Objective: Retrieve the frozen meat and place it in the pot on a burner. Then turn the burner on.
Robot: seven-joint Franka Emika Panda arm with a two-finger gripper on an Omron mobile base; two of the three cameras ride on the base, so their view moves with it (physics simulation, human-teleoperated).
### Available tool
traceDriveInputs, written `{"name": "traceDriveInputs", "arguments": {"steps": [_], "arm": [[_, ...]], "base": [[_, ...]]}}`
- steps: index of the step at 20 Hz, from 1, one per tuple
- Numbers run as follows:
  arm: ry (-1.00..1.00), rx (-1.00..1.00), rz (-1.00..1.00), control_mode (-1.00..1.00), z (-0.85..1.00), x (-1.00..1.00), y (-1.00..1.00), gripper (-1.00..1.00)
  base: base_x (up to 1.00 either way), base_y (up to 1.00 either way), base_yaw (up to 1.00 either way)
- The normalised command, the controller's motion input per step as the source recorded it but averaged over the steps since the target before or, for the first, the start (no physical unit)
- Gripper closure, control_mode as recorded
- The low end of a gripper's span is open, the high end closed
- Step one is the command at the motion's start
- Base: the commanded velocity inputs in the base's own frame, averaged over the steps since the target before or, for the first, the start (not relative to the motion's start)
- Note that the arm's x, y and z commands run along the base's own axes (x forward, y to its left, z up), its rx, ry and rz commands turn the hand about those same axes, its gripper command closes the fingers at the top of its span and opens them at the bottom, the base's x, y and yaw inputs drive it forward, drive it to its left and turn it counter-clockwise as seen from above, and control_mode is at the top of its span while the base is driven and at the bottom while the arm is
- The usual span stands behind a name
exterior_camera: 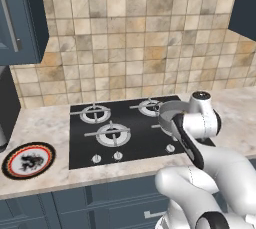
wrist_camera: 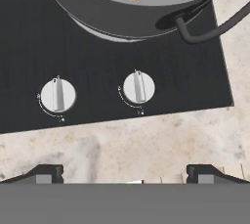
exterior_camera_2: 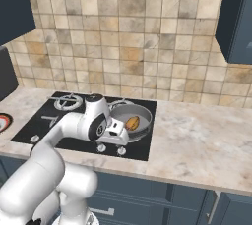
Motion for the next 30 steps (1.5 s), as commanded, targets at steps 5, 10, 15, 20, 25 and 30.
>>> {"name": "traceDriveInputs", "arguments": {"steps": [5,10,15,20,25,30], "arm": [[-0.01,0.00,0.00,-1.00,-0.14,0.00,-0.11,-1.00],[-0.03,0.00,0.00,-1.00,-0.25,0.00,-0.01,-1.00],[-0.13,0.00,0.00,-1.00,-0.12,0.00,0.00,-1.00],[-0.09,0.00,0.00,-1.00,-0.21,0.00,0.00,-1.00],[-0.03,0.00,0.00,-1.00,-0.23,0.00,0.00,-1.00],[0.00,0.00,0.00,-1.00,-0.19,0.00,0.00,-1.00]], "base": [[0.00,0.00,0.00],[0.00,0.00,0.00],[0.00,0.00,0.00],[0.00,0.00,0.00],[0.00,0.00,0.00],[0.00,0.00,0.00]]}}
